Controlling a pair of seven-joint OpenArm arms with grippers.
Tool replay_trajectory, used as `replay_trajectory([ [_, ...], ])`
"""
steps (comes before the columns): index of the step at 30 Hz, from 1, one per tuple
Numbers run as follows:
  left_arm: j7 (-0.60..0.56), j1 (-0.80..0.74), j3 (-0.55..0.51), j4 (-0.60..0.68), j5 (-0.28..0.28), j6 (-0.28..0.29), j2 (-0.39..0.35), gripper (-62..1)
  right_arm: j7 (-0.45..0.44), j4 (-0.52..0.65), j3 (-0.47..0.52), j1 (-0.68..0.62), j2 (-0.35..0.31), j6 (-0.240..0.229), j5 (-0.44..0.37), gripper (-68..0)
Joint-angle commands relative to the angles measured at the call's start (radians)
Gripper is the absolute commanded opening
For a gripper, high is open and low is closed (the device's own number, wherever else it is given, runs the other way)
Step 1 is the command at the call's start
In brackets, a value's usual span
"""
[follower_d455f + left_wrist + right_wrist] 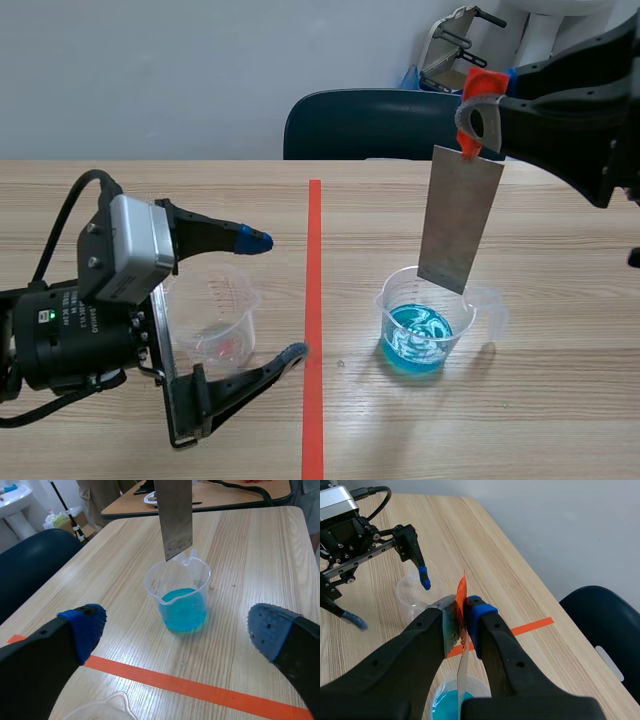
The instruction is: Do the redox reaction experiment
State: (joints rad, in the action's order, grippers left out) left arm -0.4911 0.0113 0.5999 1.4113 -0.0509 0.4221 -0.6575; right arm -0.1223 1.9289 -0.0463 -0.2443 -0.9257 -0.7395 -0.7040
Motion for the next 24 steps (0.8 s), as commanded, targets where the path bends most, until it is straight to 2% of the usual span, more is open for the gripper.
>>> replay_trajectory([
  [1, -0.012, 0.0, 0.003, 0.017, -0.009, -0.012, 0.008, 1.4, -0.015, 0.015, 0.0, 0.014, -0.01, -0.006, -0.014, -66.6],
  [4, -0.006, 0.0, 0.004, 0.017, 0.002, -0.012, 0.009, 1.4, -0.015, 0.015, 0.0, 0.014, -0.01, -0.006, -0.014, -66.6],
  [7, -0.006, 0.0, 0.004, 0.017, 0.041, -0.013, 0.009, 1.4, -0.014, 0.015, 0.0, 0.014, -0.01, -0.006, -0.014, -66.6],
  [24, -0.011, -0.015, 0.003, 0.017, 0.04, -0.021, -0.006, 1.4, -0.011, 0.015, 0.0, 0.014, -0.01, -0.006, -0.014, -66.6],
])
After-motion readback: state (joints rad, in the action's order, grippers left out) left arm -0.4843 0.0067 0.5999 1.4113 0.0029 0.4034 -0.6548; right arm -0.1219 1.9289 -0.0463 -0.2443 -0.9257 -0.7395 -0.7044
